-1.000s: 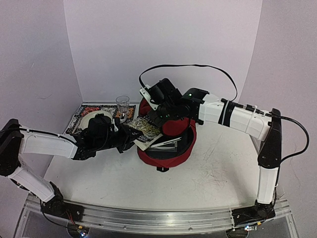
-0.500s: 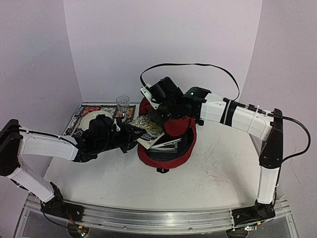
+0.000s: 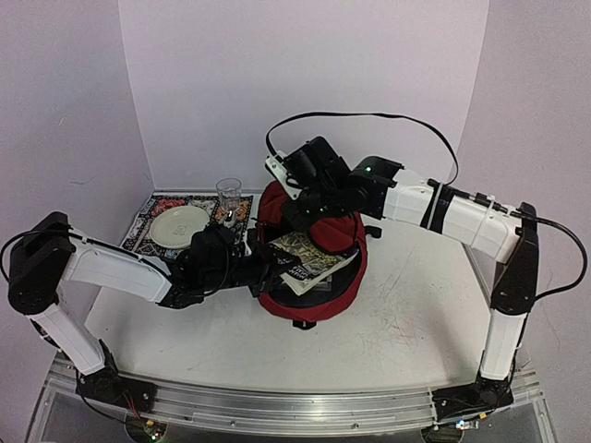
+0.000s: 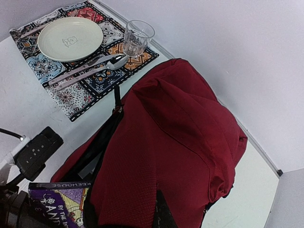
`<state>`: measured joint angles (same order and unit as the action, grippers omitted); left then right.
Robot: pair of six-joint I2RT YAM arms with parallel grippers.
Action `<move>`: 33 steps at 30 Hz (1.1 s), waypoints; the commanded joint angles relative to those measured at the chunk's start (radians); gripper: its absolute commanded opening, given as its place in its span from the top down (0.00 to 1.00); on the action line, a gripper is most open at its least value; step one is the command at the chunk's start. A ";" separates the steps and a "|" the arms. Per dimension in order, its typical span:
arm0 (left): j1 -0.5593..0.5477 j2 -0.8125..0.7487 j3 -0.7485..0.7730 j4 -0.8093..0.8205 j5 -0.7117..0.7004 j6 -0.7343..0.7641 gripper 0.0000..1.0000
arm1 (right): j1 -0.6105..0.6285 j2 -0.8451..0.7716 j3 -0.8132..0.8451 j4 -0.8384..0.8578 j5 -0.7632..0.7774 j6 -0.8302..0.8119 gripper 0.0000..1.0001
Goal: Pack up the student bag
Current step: Place the book in the largest pocket of the bag.
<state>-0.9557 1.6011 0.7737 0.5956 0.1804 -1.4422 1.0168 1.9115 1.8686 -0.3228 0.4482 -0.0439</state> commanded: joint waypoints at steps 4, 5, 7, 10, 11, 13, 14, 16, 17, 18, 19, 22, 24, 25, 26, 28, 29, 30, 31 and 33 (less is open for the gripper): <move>0.005 -0.125 -0.005 0.152 -0.205 0.057 1.00 | 0.017 -0.088 -0.024 0.036 -0.017 0.034 1.00; 0.005 -0.139 -0.022 0.152 -0.250 0.057 1.00 | 0.017 -0.091 -0.030 0.036 -0.016 0.035 1.00; 0.005 -0.165 -0.058 0.149 -0.320 0.051 1.00 | 0.017 -0.096 -0.041 0.036 -0.014 0.036 1.00; 0.005 -0.190 -0.096 0.131 -0.411 0.045 1.00 | 0.016 -0.107 -0.053 0.037 -0.021 0.036 1.00; 0.005 -0.185 -0.094 0.128 -0.427 0.048 1.00 | 0.017 -0.110 -0.056 0.036 -0.027 0.036 1.00; 0.005 -0.163 -0.077 0.128 -0.432 0.061 1.00 | 0.016 -0.112 -0.058 0.036 -0.040 0.065 1.00; 0.005 -0.146 -0.060 0.128 -0.430 0.068 1.00 | 0.016 -0.112 -0.058 0.036 -0.048 0.071 1.00; 0.005 -0.106 -0.022 0.129 -0.421 0.076 1.00 | 0.016 -0.111 -0.058 0.036 -0.072 0.078 1.00; 0.004 -0.087 0.003 0.129 -0.418 0.083 1.00 | 0.016 -0.110 -0.058 0.036 -0.084 0.082 1.00; 0.003 -0.067 0.024 0.130 -0.417 0.091 1.00 | 0.016 -0.109 -0.058 0.036 -0.094 0.084 1.00; 0.001 -0.046 0.042 0.130 -0.420 0.098 1.00 | 0.016 -0.108 -0.057 0.036 -0.103 0.085 1.00; -0.002 0.008 0.100 0.130 -0.446 0.106 1.00 | 0.017 -0.104 -0.054 0.034 -0.134 0.085 1.00; -0.002 0.049 0.135 0.132 -0.464 0.107 1.00 | 0.017 -0.104 -0.051 0.031 -0.144 0.084 1.00; -0.002 0.070 0.157 0.133 -0.467 0.111 1.00 | 0.018 -0.103 -0.051 0.029 -0.147 0.082 1.00; -0.002 0.089 0.174 0.135 -0.469 0.115 1.00 | 0.018 -0.103 -0.051 0.028 -0.147 0.079 1.00; -0.002 0.128 0.208 0.139 -0.481 0.109 1.00 | 0.018 -0.099 -0.047 0.024 -0.148 0.073 1.00; -0.002 0.143 0.218 0.143 -0.492 0.096 1.00 | 0.018 -0.098 -0.046 0.021 -0.146 0.070 1.00; -0.002 0.158 0.227 0.150 -0.506 0.083 1.00 | 0.018 -0.097 -0.044 0.019 -0.146 0.068 1.00; -0.002 0.172 0.235 0.159 -0.521 0.069 1.00 | 0.018 -0.095 -0.041 0.017 -0.144 0.065 1.00; -0.001 0.203 0.251 0.180 -0.540 0.042 1.00 | 0.017 -0.091 -0.037 0.013 -0.140 0.062 1.00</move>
<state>-0.9620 1.7769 0.9356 0.6025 -0.2636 -1.3744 1.0214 1.8751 1.8038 -0.3151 0.3311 0.0218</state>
